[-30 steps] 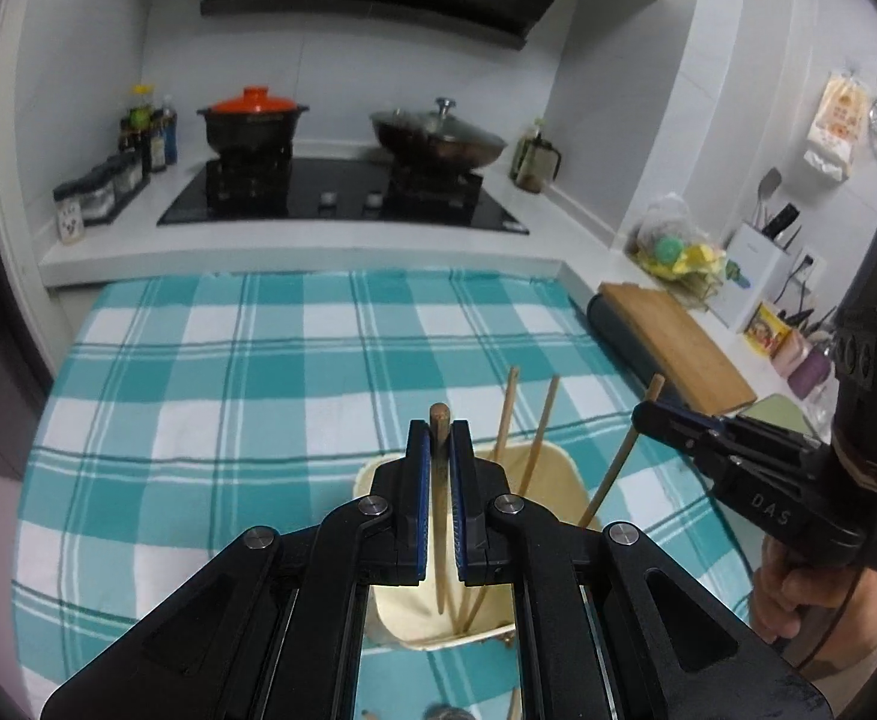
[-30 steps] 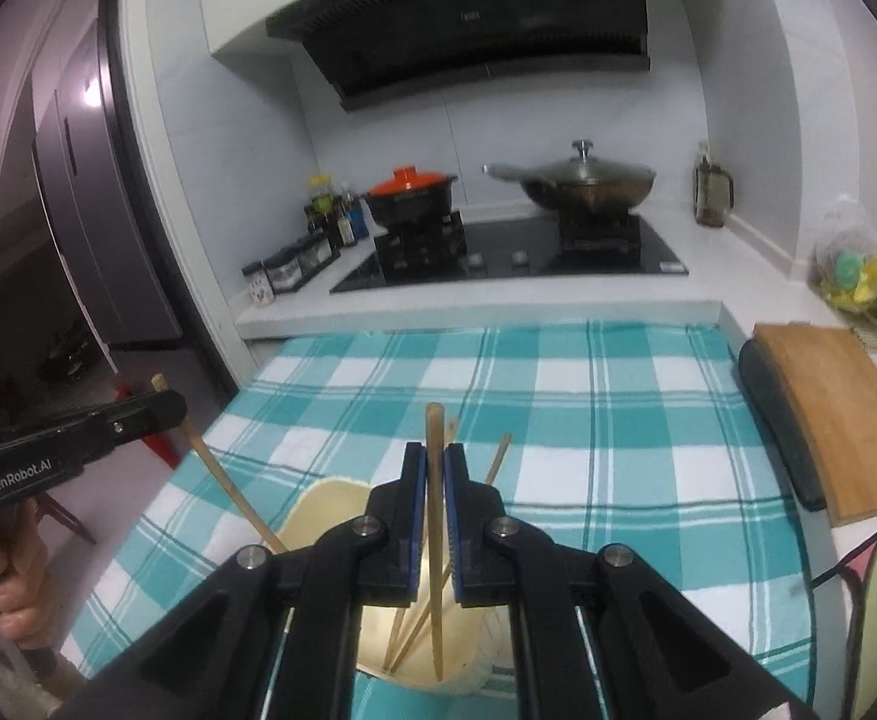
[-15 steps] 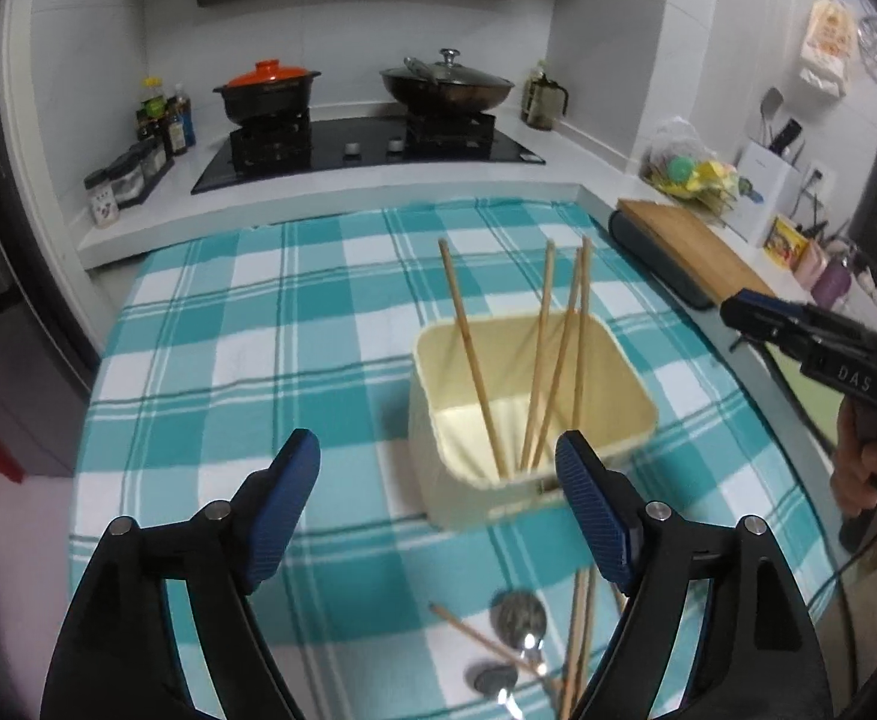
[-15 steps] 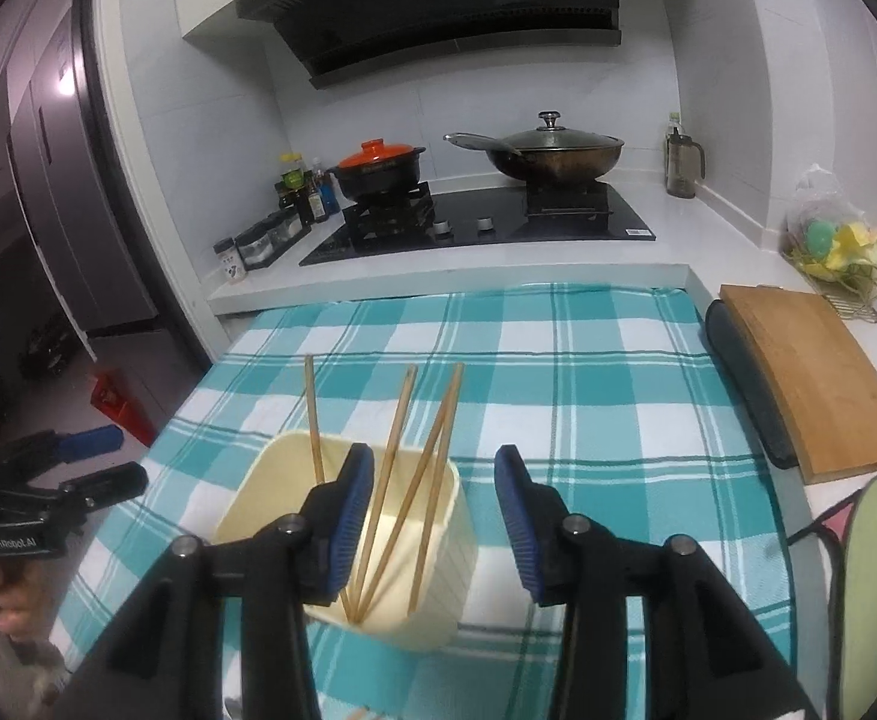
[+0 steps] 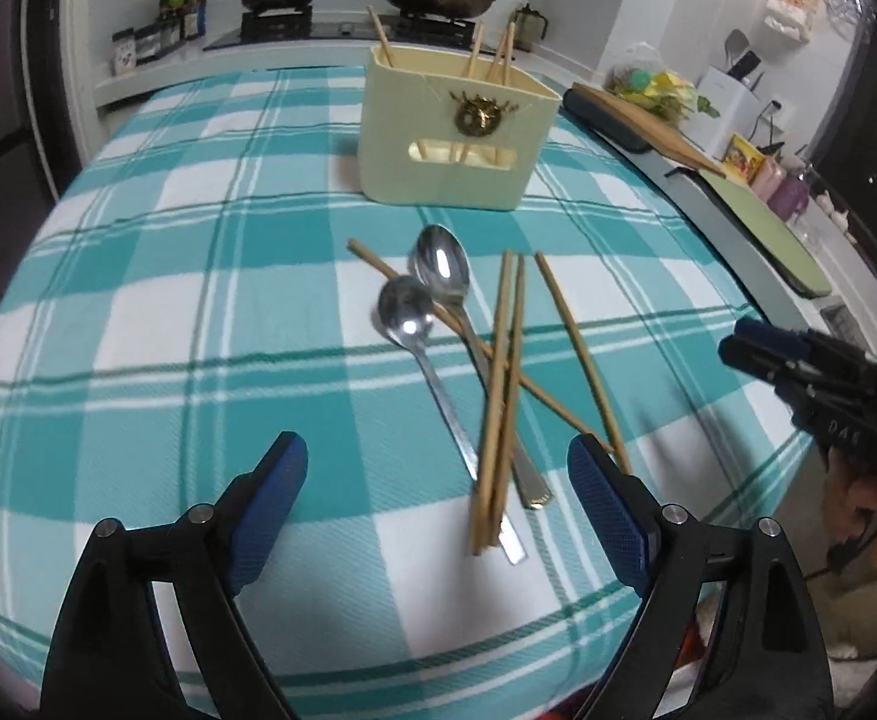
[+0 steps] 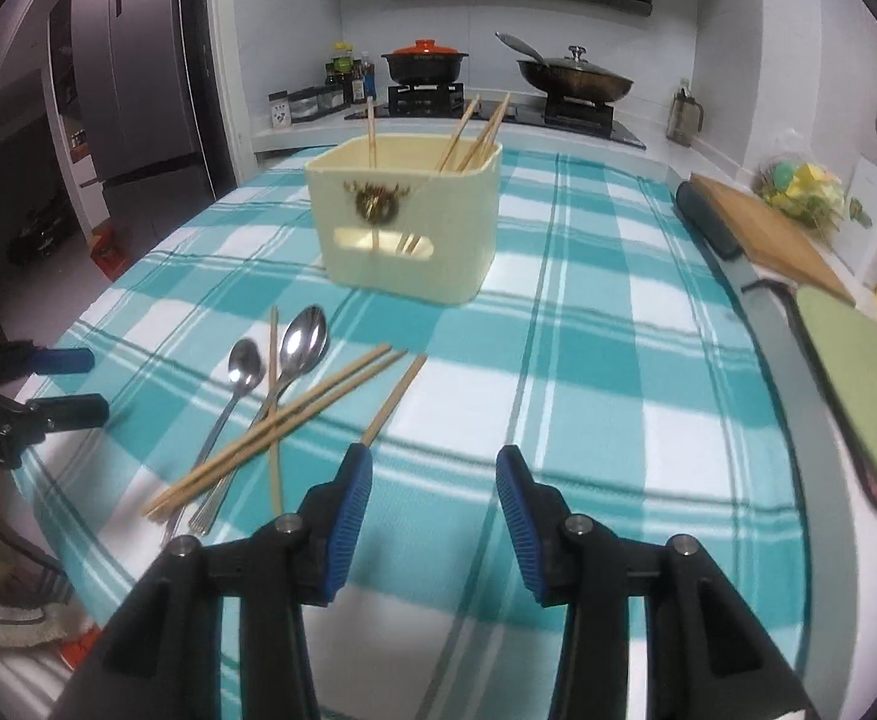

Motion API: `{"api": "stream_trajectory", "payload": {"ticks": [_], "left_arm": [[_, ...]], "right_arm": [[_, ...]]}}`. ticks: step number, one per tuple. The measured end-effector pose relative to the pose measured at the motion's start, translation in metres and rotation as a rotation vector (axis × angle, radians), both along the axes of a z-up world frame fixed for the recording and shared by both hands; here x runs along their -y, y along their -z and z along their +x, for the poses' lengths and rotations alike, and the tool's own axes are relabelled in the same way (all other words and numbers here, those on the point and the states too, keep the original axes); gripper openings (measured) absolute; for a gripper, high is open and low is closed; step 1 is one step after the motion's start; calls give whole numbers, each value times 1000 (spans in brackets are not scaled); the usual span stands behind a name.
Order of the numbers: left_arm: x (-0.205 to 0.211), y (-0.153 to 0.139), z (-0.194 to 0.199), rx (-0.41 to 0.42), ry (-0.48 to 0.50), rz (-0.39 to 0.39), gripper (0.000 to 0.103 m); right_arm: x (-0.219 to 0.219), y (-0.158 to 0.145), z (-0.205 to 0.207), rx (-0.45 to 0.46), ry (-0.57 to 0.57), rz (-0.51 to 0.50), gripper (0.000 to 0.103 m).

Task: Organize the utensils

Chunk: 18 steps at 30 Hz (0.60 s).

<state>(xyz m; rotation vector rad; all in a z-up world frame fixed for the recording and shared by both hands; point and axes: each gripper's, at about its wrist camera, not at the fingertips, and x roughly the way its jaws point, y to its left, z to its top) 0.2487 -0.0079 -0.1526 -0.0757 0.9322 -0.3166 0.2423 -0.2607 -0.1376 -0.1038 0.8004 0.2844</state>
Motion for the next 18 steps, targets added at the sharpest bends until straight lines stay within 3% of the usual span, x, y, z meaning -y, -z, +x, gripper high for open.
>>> {"api": "stream_trajectory", "payload": {"ticks": [7, 12, 18], "left_arm": [[26, -4, -37, 99, 14, 16, 90], [26, -8, -52, 141, 16, -56, 90], [24, -8, -57, 149, 3, -57, 90]], "right_arm": [[-3, 30, -48, 26, 155, 69, 44], [2, 21, -71, 137, 221, 30, 44], [7, 15, -90, 216, 273, 11, 44]]}}
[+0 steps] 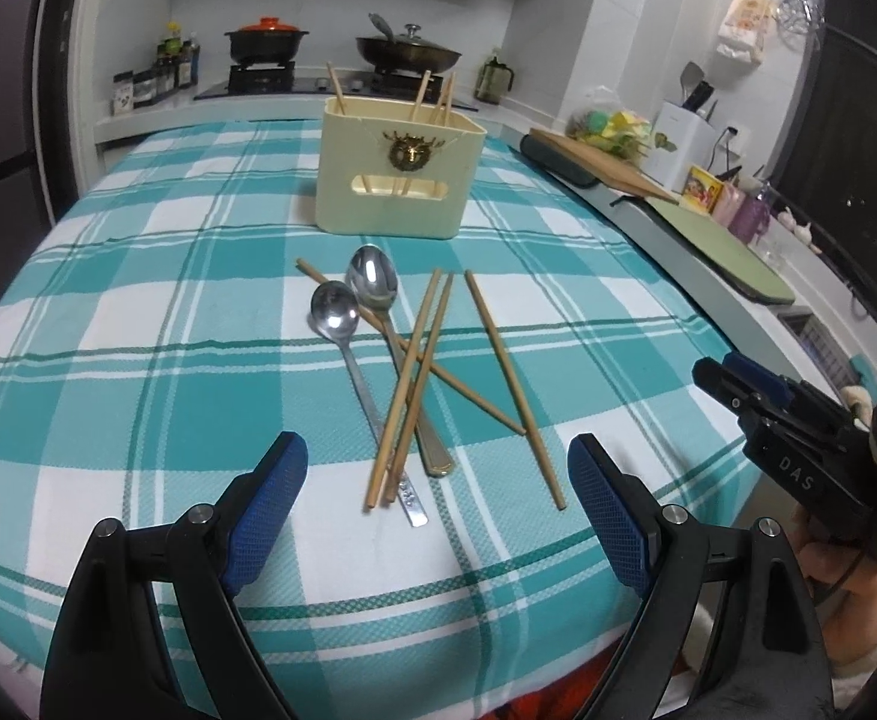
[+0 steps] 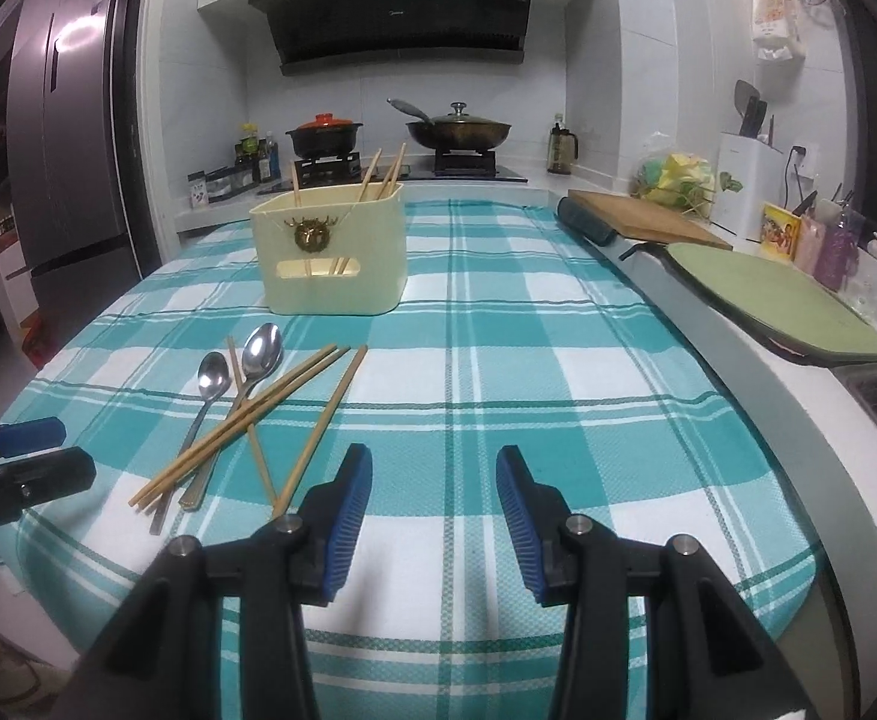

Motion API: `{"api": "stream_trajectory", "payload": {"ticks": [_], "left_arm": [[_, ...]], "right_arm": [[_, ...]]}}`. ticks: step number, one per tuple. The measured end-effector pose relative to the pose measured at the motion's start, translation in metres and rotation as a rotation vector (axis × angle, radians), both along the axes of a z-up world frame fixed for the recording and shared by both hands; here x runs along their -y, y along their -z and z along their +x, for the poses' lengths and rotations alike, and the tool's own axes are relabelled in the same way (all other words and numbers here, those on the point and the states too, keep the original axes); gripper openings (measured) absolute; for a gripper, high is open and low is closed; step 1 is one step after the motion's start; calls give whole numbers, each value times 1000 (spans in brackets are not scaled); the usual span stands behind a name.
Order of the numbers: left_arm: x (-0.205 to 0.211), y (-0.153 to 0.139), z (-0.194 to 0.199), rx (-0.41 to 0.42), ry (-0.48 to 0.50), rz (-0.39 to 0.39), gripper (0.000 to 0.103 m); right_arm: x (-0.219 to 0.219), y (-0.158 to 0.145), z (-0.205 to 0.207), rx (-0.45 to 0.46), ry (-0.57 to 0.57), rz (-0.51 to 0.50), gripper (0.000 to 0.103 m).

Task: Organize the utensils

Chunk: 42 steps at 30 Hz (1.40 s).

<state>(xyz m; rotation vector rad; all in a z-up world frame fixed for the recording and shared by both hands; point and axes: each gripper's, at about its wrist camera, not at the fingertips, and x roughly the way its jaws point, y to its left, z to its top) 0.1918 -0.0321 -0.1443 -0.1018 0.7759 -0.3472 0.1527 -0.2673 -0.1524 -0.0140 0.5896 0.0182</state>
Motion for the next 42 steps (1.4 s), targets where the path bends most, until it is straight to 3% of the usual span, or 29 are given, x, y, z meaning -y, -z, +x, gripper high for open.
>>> {"api": "stream_trajectory", "payload": {"ticks": [12, 25, 35, 42], "left_arm": [[-12, 4, -11, 28, -56, 19, 90], [-30, 26, 3, -56, -121, 10, 90], [-39, 36, 9, -95, -153, 9, 90], [-54, 39, 50, -108, -179, 45, 90]], "right_arm": [[-4, 8, -5, -10, -11, 27, 44], [9, 24, -6, -55, 36, 55, 44], [-2, 33, -3, -84, -10, 42, 44], [-10, 37, -2, -103, -40, 32, 44]]}}
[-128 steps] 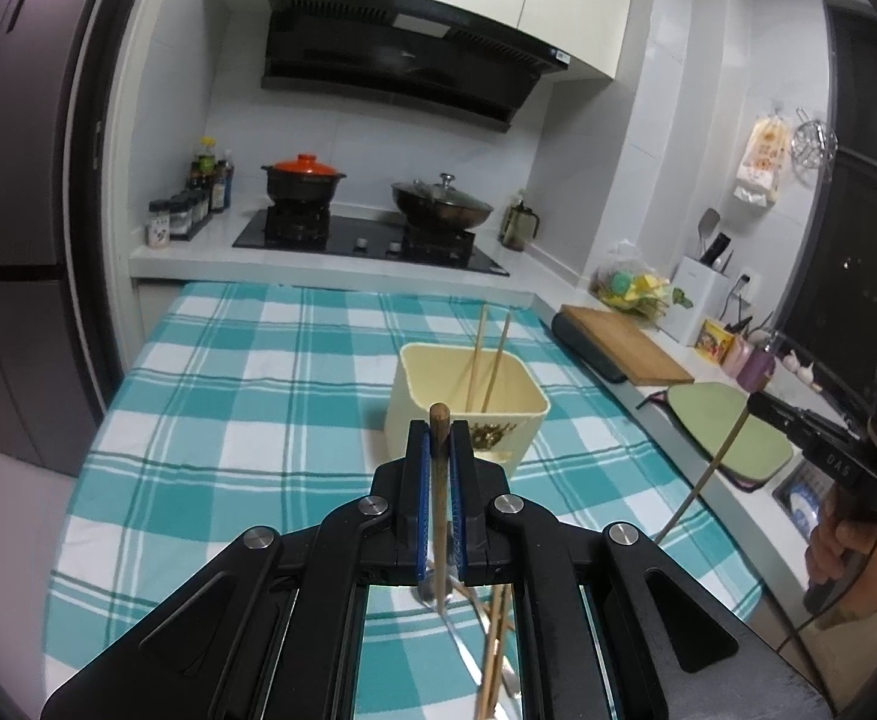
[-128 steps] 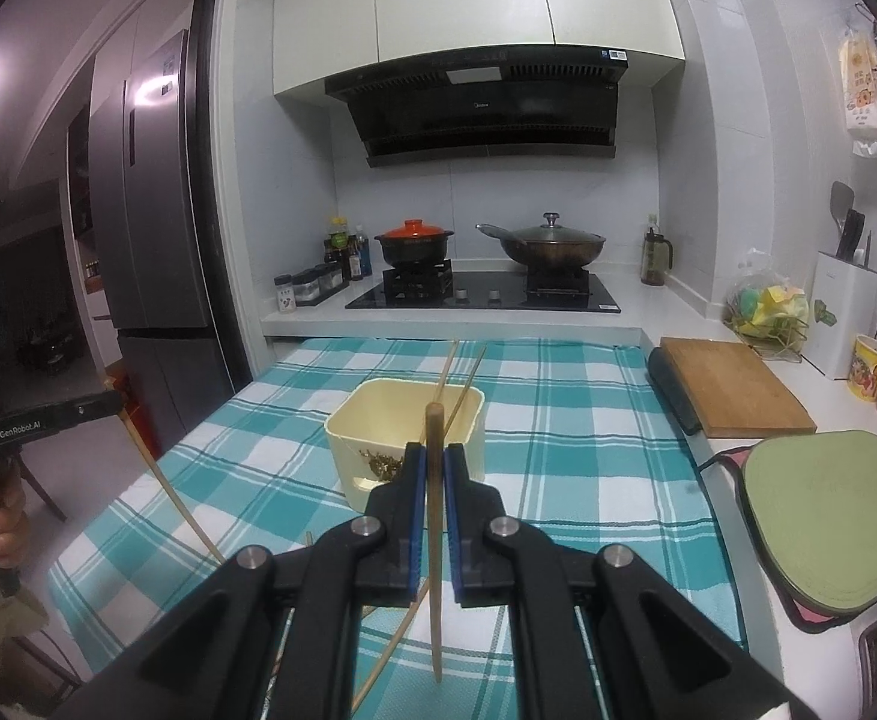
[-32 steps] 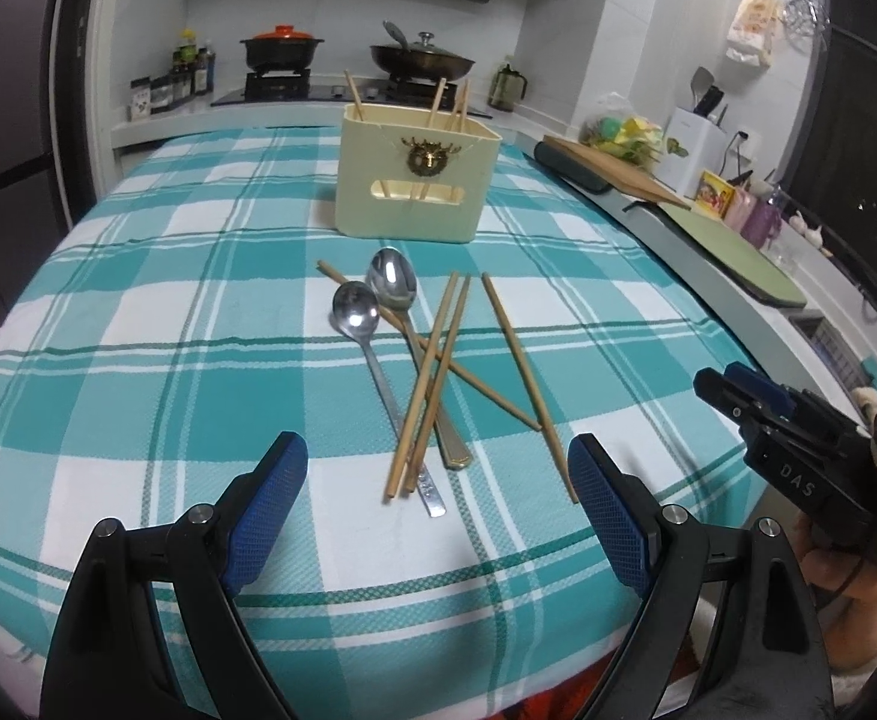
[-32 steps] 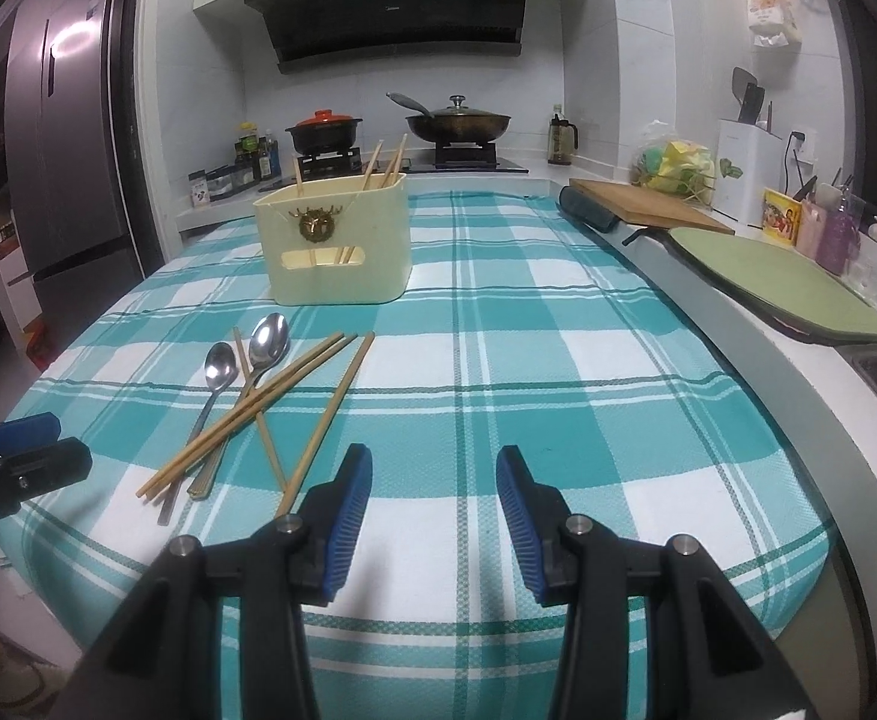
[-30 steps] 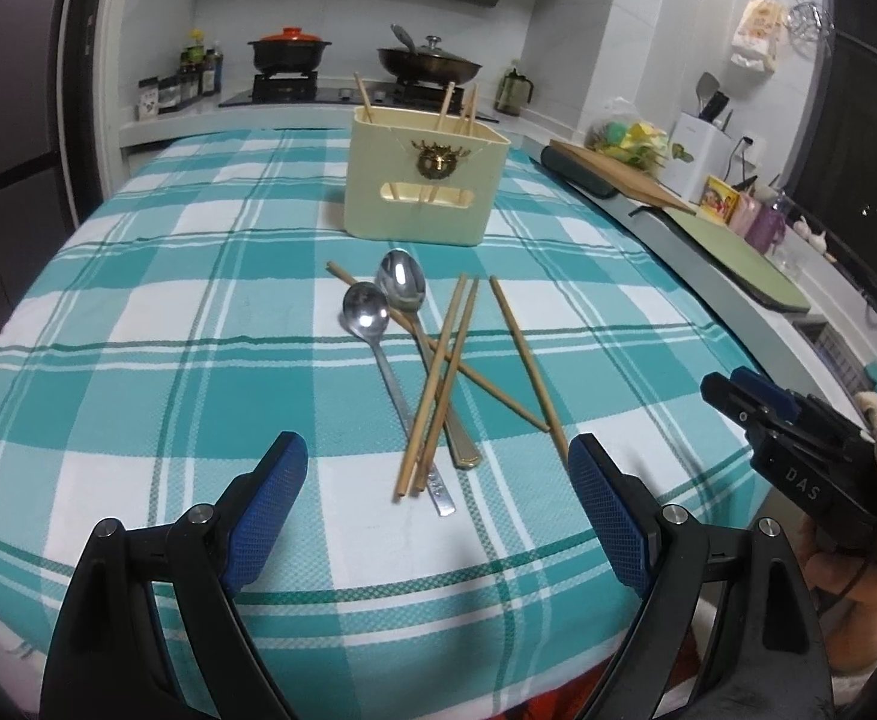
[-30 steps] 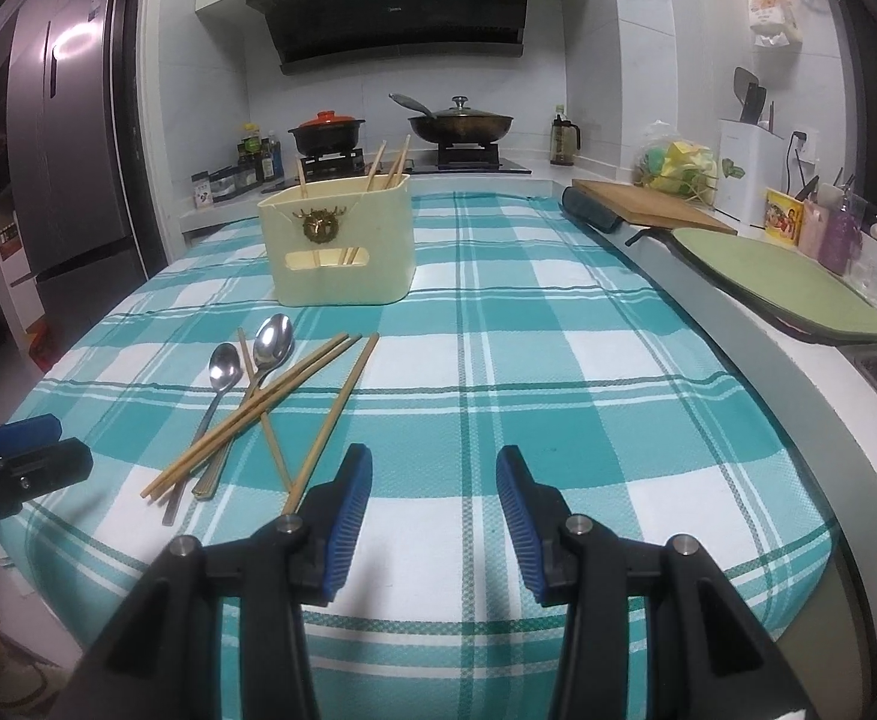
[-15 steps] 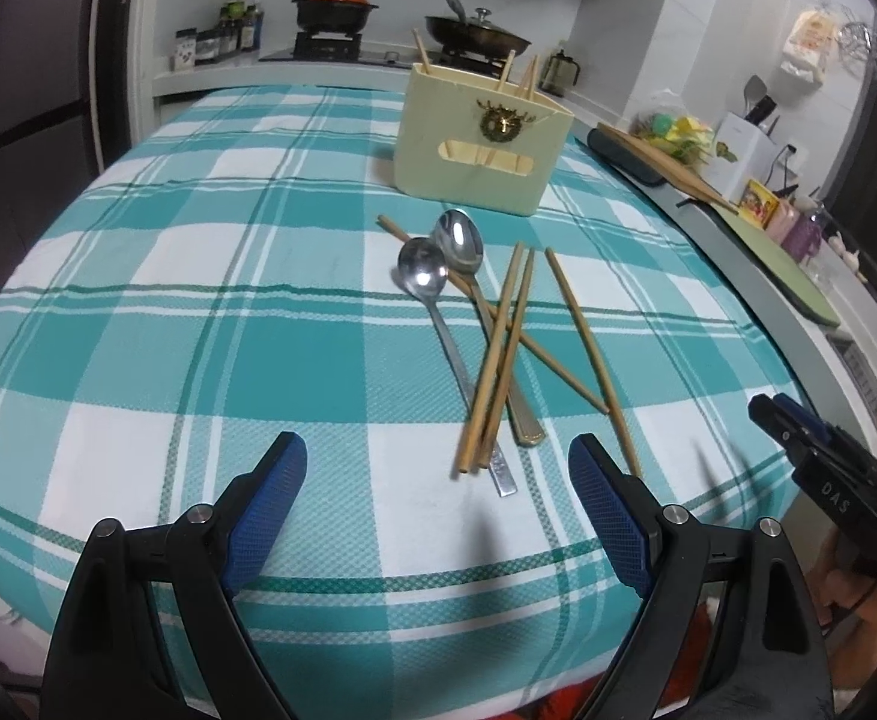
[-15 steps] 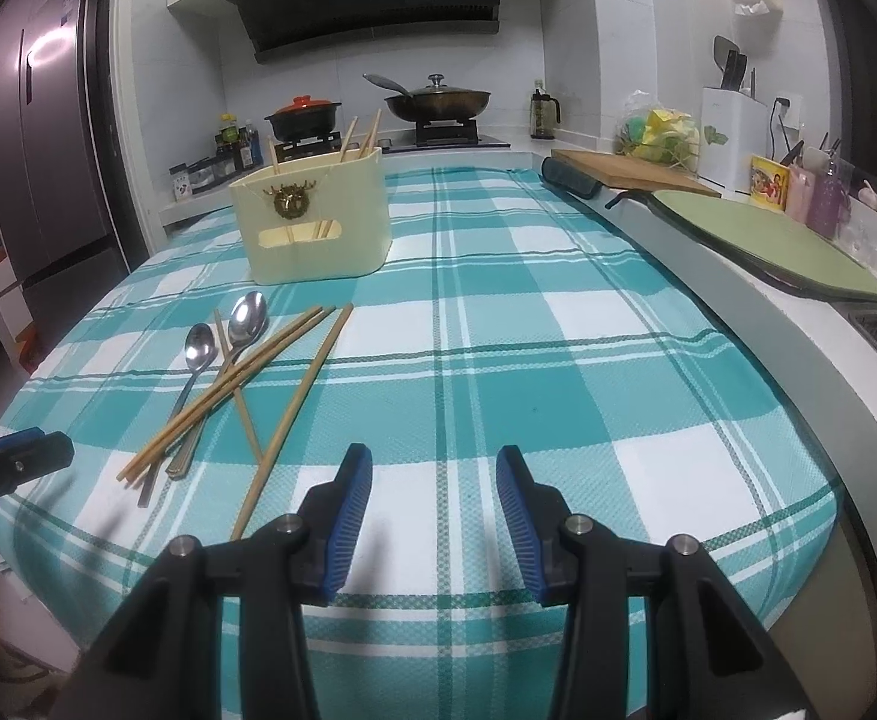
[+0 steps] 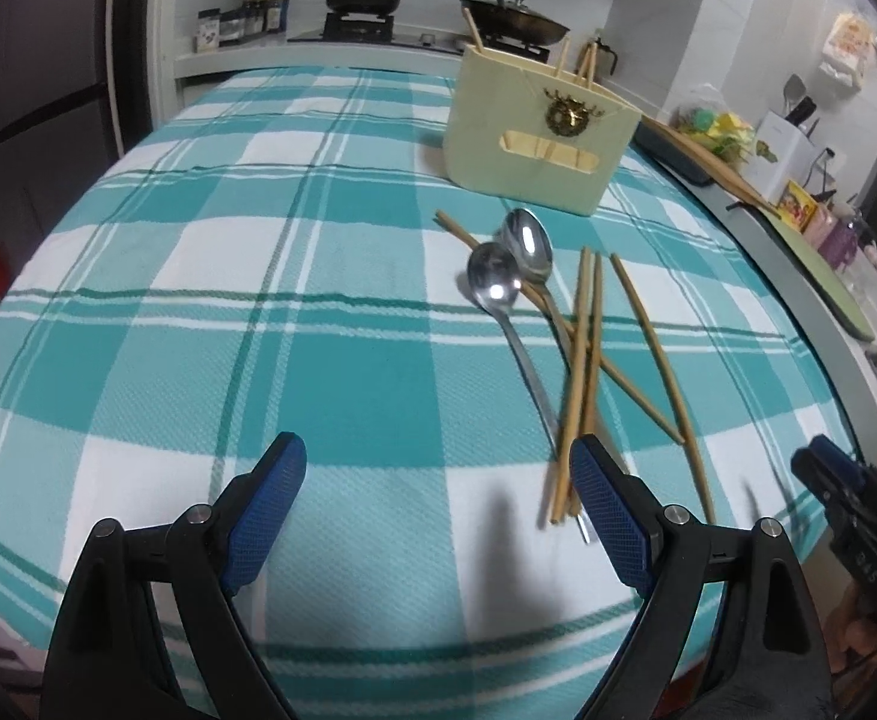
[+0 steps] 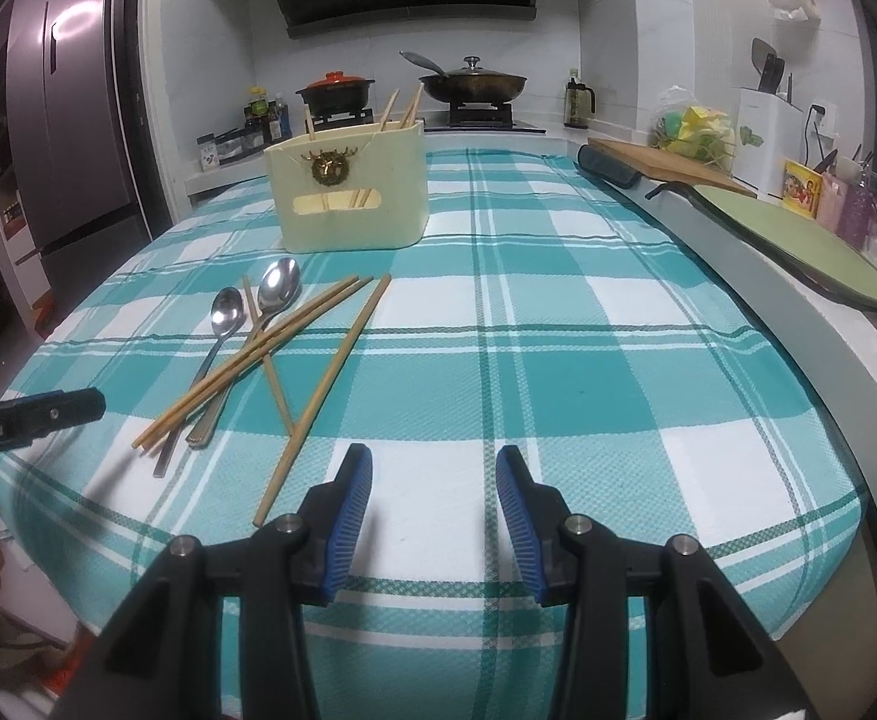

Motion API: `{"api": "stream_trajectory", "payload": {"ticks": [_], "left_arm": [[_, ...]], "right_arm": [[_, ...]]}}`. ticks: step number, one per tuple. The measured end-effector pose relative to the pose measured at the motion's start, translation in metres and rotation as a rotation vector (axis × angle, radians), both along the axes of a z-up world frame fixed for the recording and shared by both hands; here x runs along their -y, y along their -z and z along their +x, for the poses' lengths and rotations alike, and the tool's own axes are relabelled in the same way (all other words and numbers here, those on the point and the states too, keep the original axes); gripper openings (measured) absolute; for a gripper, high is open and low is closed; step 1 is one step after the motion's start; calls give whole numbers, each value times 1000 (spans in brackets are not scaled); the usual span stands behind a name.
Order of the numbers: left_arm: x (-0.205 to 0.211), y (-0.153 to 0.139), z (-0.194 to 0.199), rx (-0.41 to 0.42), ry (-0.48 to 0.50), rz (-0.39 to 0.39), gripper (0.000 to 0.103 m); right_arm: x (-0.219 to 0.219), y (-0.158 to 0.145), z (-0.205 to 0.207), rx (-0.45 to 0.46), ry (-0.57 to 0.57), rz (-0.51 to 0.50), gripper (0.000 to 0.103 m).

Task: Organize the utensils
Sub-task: 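Lower the left gripper toward a steel spoon while the right gripper grasps a chopstick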

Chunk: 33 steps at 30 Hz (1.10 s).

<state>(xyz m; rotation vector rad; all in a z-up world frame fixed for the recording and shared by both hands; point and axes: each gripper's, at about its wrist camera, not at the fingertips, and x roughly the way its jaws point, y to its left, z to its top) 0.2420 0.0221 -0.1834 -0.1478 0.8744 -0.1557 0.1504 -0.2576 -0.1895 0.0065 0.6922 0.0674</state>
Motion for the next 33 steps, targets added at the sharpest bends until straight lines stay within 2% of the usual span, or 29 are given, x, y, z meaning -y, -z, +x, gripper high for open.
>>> {"api": "stream_trajectory", "payload": {"ticks": [4, 9, 13, 19, 25, 30, 32, 33], "left_arm": [[8, 5, 41, -63, 37, 10, 91], [32, 17, 75, -75, 57, 121, 91], [46, 32, 85, -91, 56, 215, 91], [34, 35, 77, -68, 24, 235, 98], [15, 36, 70, -72, 2, 220, 99], [4, 37, 65, -77, -15, 221, 99], [1, 36, 63, -77, -16, 223, 100], [-1, 36, 61, -76, -18, 225, 100]], "right_arm": [[-1, 0, 0, -1, -5, -1, 44], [-4, -2, -2, 9, -12, -10, 44], [-3, -2, -5, 12, -15, -16, 44], [-1, -4, 2, 4, -23, -12, 44], [-17, 1, 59, -117, -117, 4, 44], [-44, 16, 116, -235, -184, 39, 44], [-57, 28, 133, -274, -209, 0, 41], [-62, 27, 133, -245, -212, -35, 37]]}}
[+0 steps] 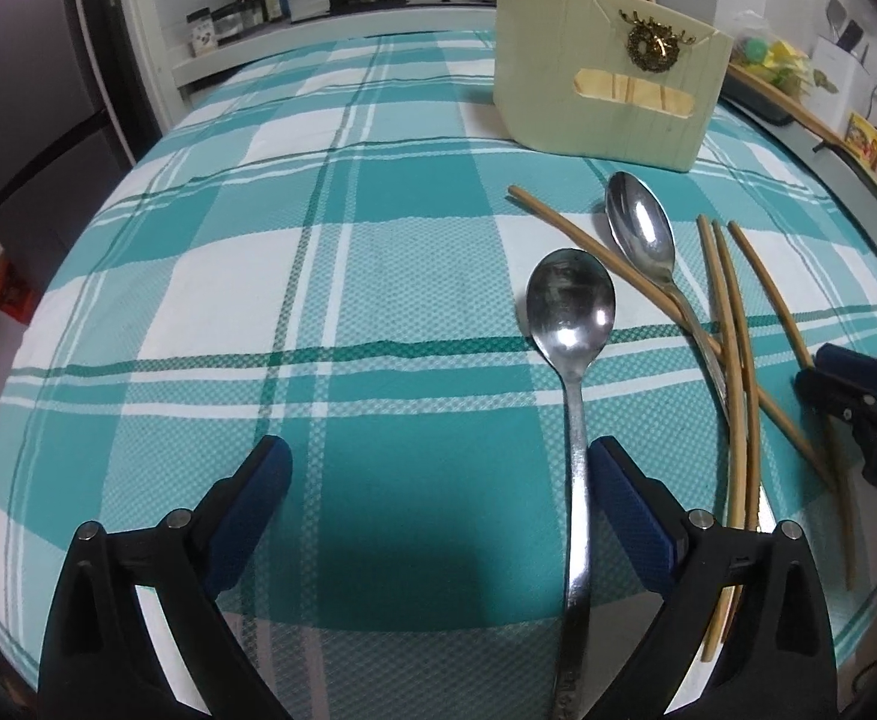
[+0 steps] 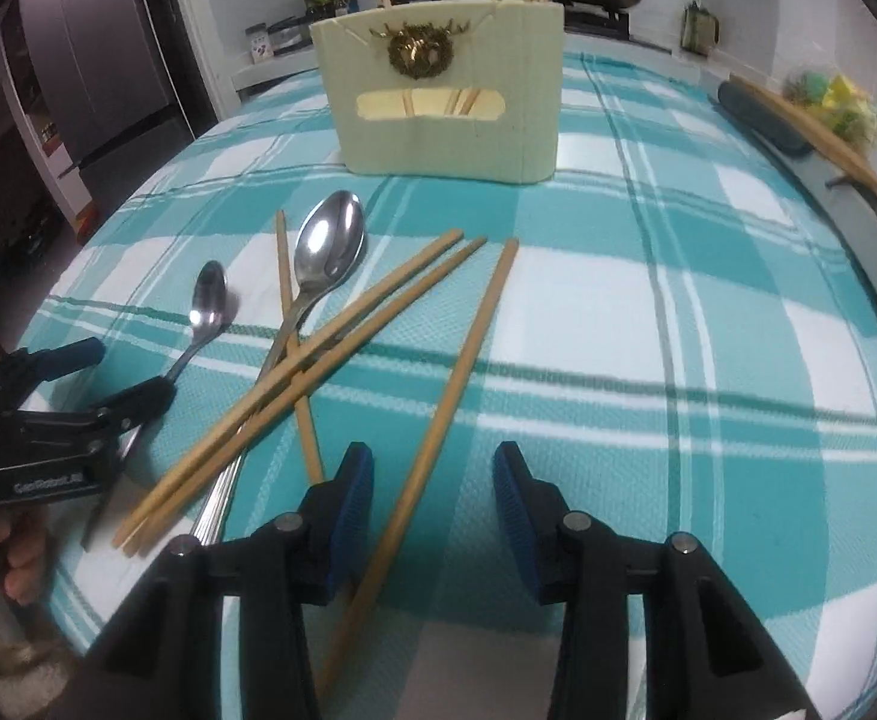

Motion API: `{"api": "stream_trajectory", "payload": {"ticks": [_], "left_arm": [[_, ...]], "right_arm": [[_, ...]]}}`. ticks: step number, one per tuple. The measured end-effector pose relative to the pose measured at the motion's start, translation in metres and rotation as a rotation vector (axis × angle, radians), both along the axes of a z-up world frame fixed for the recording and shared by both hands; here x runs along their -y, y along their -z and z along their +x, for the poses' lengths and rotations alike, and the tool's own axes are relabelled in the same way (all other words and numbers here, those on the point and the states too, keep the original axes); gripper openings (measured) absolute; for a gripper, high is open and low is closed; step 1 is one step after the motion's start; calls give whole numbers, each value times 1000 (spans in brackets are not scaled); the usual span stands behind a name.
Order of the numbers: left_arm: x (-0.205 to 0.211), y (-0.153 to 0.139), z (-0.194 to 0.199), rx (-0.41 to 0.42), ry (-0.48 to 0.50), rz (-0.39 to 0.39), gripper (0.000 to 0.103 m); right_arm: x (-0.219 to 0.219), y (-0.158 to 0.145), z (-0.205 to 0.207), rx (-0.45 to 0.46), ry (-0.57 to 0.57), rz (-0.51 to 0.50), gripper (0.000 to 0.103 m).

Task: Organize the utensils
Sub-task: 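Lower the left gripper toward a steel spoon while the right gripper grasps a chopstick, then close the left gripper on the spoon handle while the right gripper lifts its chopstick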

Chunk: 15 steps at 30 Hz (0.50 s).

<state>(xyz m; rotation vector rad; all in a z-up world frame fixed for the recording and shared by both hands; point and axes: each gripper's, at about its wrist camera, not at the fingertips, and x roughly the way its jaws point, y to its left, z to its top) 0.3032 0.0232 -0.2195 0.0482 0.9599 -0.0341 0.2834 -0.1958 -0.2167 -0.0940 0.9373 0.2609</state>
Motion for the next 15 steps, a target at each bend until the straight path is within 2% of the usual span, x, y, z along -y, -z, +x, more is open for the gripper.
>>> {"api": "stream_trajectory", "payload": {"ticks": [1, 2, 3, 5, 9, 12, 15], "left_arm": [[-2, 0, -1, 0, -3, 0, 100], [-5, 0, -3, 2, -7, -1, 100], [-8, 0, -5, 4, -14, -4, 100], [-12, 0, -7, 6, -28, -9, 100], [-16, 0, -11, 8, -42, -6, 100], [-16, -1, -13, -1, -29, -4, 100], [-18, -3, -15, -34, 23, -16, 99]], "right_arm": [[-5, 2, 2, 5, -10, -58, 27], [-4, 1, 2, 16, -7, -67, 17], [0, 1, 1, 7, 10, -63, 11], [13, 1, -3, 7, 47, -83, 8], [52, 0, -14, 5, 142, -109, 8], [74, -2, -25, -4, 170, -102, 9], [86, -5, -33, -37, 146, -47, 20]]}}
